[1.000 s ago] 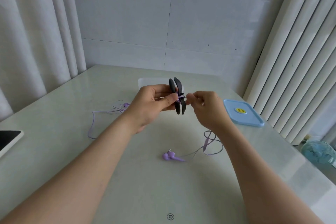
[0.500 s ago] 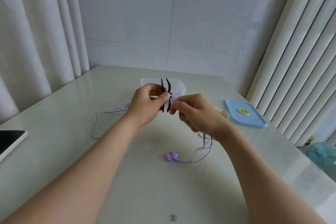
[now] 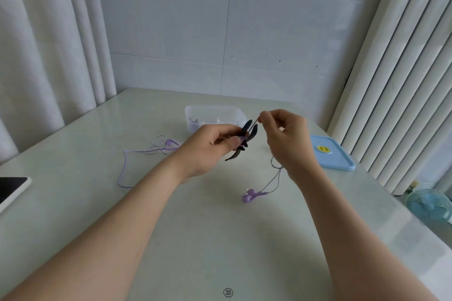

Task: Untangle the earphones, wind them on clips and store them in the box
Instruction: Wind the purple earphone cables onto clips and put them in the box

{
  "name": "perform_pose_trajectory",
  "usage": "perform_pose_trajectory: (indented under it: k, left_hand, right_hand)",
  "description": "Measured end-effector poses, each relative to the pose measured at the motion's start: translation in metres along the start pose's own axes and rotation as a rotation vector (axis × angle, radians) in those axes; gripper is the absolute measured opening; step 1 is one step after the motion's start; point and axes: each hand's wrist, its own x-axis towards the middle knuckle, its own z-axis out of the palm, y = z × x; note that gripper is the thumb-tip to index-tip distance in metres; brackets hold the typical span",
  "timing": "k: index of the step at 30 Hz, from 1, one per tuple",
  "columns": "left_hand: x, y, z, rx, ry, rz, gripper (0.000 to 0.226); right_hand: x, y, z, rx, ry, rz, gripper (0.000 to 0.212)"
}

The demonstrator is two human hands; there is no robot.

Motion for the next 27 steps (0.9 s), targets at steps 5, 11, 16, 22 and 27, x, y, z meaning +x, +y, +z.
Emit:
perform_pose_trajectory:
  k: [5,11,16,22,27]
  left_hand:
    - [0.004,0.0,0.0,-0.321,0.1,0.016,0.025]
    - [0.01,-0.006,-0.008,-0.422,0.389,-0.006,0.015]
    - [0.011,-0.011,-0.009,-0.273,0.495,-0.063,0.017]
    - [0.005,-0.013,-0.011,-0.055,0.258,-0.124,0.024]
    - [0.002,-0.002,-0.005,-0.06,0.068,-0.118,0.021]
  right_hand:
    - [0.002,0.014,0.0,-0.299,-0.052,0.009,0.022]
    - [-0.015,-0.004,0.008,-0.308,-0.515,0.003,0.029]
    - [-0.026,-0.023,0.007,-0.085,-0.734,0.051,0.024]
    - [-0.023,-0.025,0.004,0.004,-0.454,-0.083,0.023]
    - [-0.014,-0.012,0.003,-0.189,-0.185,-0.224,0.021]
